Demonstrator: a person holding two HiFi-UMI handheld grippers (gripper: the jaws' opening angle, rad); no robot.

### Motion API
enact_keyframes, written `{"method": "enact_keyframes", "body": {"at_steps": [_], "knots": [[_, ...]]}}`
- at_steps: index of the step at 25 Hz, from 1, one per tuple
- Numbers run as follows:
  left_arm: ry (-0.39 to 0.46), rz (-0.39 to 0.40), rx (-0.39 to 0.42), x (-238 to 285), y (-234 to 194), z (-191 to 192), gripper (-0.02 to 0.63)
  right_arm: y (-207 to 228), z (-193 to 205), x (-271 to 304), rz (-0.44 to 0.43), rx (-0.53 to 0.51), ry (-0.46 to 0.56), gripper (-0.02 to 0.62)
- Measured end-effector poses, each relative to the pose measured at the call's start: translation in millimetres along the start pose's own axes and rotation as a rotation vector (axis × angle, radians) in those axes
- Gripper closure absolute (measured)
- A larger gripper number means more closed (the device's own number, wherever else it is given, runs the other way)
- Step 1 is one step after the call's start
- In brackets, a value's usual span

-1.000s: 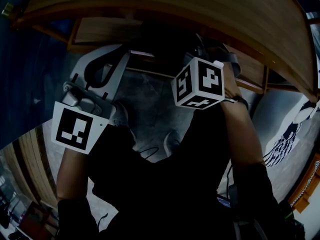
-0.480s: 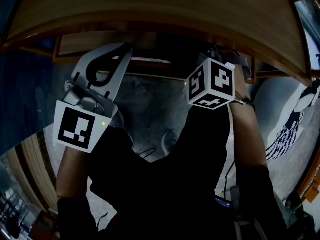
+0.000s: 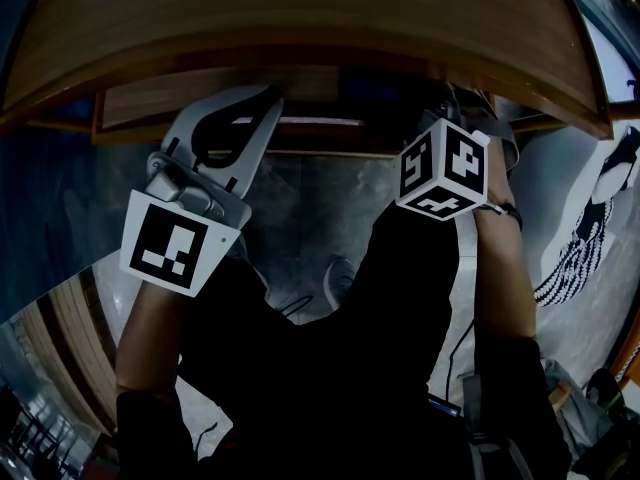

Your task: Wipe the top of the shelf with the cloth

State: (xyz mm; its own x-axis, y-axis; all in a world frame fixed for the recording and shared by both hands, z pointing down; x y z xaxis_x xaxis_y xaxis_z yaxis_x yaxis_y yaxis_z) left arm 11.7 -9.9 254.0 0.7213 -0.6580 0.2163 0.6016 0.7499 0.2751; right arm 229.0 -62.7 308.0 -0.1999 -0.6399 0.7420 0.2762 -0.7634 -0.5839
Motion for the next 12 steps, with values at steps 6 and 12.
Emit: {"method": "enact_keyframes", "body": {"at_steps": [6, 12], "knots": [[0.022, 0.039, -0.004, 16, 15, -10, 0.586, 5, 21, -14, 0.029, 0.022, -0.052, 0.509], [0.032, 0.073, -0.004, 31, 26, -12, 0.586, 5, 38, -19, 0.050, 0.042, -0.091, 0.509]]}}
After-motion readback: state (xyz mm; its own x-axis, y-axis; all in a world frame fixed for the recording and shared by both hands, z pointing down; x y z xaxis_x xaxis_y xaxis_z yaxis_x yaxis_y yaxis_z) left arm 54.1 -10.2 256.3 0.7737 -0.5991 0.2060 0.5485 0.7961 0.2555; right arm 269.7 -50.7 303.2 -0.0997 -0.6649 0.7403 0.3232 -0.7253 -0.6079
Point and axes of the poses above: the fingertips, and each gripper's own axes: x forward along the fingers, y to its right, z out of its underside, the point moved 9 cm from there along -x, backward along the fingers, and after that the axes turned 6 degrees about x, right-handed, at the moved point
